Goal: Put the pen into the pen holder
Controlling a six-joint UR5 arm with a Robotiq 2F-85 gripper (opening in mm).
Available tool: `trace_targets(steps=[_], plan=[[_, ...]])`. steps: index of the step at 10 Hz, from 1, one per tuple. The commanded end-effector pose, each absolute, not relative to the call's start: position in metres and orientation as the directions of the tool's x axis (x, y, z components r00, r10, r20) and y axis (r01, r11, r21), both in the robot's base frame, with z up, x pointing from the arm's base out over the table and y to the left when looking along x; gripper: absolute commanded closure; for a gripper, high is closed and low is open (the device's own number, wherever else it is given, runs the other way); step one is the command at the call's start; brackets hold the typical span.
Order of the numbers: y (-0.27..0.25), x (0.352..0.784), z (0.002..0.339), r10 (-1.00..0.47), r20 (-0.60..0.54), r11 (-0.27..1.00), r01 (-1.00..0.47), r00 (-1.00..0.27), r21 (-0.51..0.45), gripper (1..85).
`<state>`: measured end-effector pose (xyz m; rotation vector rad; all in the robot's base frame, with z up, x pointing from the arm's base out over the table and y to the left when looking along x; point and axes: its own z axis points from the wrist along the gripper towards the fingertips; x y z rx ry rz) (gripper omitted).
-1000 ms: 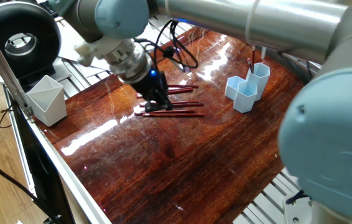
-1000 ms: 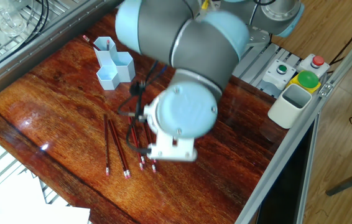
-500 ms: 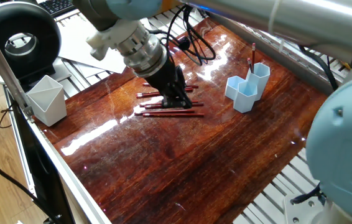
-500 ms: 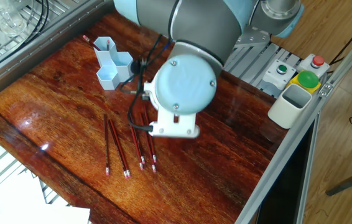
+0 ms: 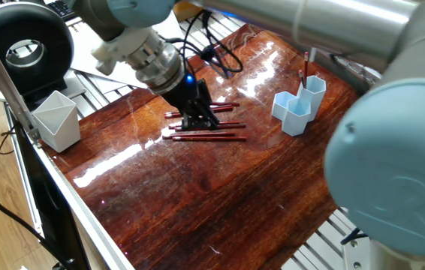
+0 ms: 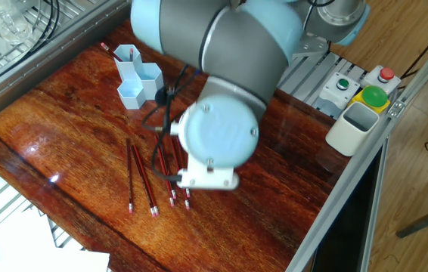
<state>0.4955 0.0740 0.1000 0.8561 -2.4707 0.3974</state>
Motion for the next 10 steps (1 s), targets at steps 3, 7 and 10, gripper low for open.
trace_targets(steps=[3, 7, 10], plan=[[0.081, 0.501, 0.095, -0.552, 0.548, 0.727, -0.685, -0.628, -0.053, 61.0], [0.084, 0.540, 0.077, -0.633, 0.532, 0.648, -0.761, -0.562, -0.033, 58.0], [0.084, 0.591, 0.043, -0.664, 0.509, 0.600, -0.797, -0.547, -0.074, 57.7]])
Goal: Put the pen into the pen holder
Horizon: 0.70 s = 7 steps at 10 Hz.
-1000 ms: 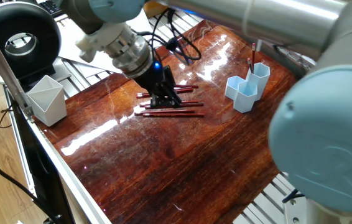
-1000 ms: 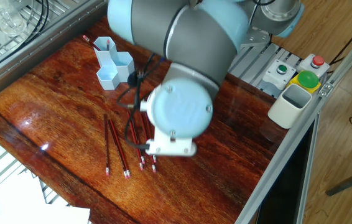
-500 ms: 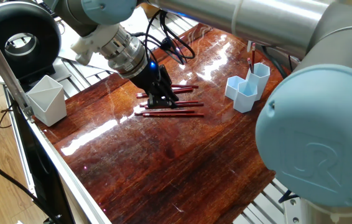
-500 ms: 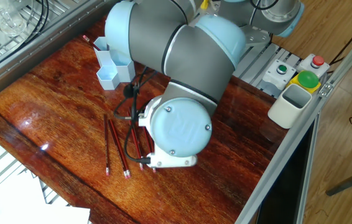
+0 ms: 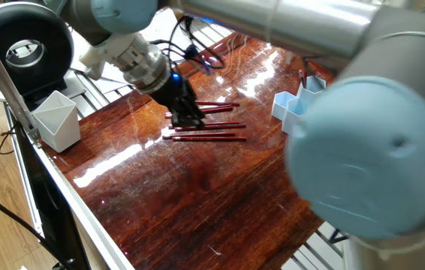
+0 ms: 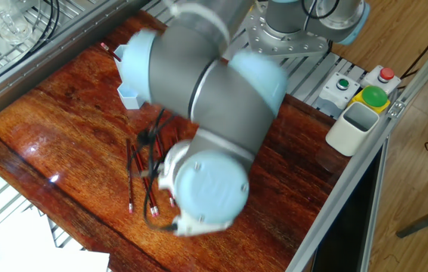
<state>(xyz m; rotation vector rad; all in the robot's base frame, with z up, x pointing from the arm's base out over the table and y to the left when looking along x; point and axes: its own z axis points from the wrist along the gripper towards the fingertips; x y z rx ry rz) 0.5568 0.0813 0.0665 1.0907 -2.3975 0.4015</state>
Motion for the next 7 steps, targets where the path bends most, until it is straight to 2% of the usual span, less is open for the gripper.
trace_targets(steps=[1, 7], plan=[[0.079, 0.592, 0.044, -0.668, 0.517, 0.587, -0.806, -0.535, -0.076, 57.7], [0.093, 0.578, 0.013, -0.711, 0.450, 0.599, -0.800, -0.541, -0.015, 54.7]])
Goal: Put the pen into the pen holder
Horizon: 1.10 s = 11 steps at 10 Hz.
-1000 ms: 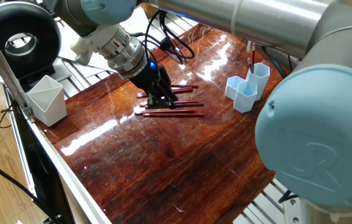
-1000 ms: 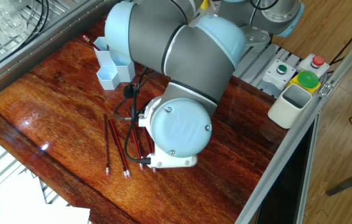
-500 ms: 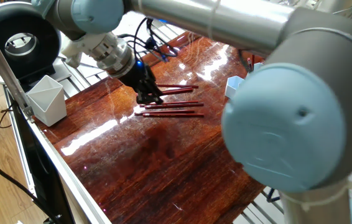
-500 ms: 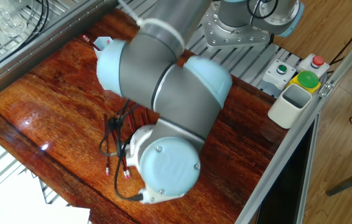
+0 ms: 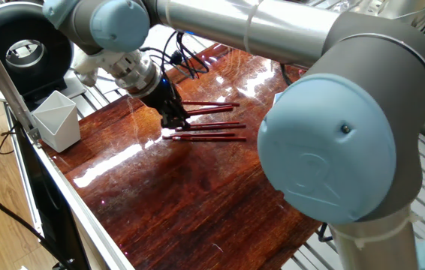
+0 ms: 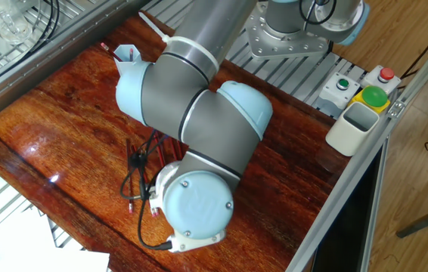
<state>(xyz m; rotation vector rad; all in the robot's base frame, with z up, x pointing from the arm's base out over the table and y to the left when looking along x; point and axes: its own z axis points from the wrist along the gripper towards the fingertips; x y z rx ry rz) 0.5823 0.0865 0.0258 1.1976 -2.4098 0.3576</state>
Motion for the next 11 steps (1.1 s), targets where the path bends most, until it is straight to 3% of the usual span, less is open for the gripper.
trace_targets(steps=[1, 11], plan=[[0.094, 0.575, 0.010, -0.707, 0.449, 0.605, -0.796, -0.547, -0.017, 54.7], [0.102, 0.554, 0.005, -0.676, 0.456, 0.638, -0.770, -0.579, -0.032, 56.3]])
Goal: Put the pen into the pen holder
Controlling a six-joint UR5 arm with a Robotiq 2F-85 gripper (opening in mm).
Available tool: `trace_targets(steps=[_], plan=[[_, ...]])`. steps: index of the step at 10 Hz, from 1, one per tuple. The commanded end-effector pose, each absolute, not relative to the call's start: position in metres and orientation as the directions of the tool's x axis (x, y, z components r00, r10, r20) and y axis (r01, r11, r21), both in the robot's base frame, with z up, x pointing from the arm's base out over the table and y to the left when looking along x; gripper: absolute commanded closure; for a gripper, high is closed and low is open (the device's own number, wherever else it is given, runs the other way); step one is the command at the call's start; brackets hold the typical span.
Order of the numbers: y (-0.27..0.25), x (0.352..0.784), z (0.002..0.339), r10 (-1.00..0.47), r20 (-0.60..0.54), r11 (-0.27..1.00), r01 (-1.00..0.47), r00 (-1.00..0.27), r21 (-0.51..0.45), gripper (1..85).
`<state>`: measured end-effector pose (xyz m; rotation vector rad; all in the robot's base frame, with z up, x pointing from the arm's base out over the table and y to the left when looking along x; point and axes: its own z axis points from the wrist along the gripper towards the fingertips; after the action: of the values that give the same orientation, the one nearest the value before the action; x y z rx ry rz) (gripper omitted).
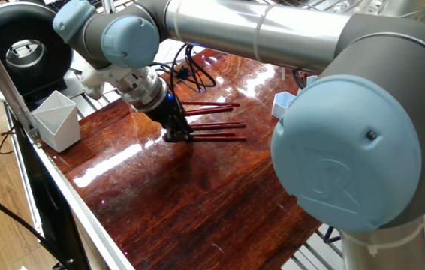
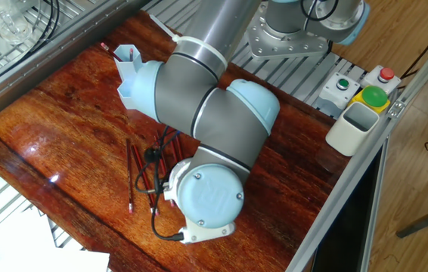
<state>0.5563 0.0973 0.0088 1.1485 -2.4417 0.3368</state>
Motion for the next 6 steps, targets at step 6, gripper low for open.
trace_targets(steps=[6], plan=[[0.117, 0.536, 0.014, -0.627, 0.488, 0.684, -0.729, -0.607, -0.028, 58.3]])
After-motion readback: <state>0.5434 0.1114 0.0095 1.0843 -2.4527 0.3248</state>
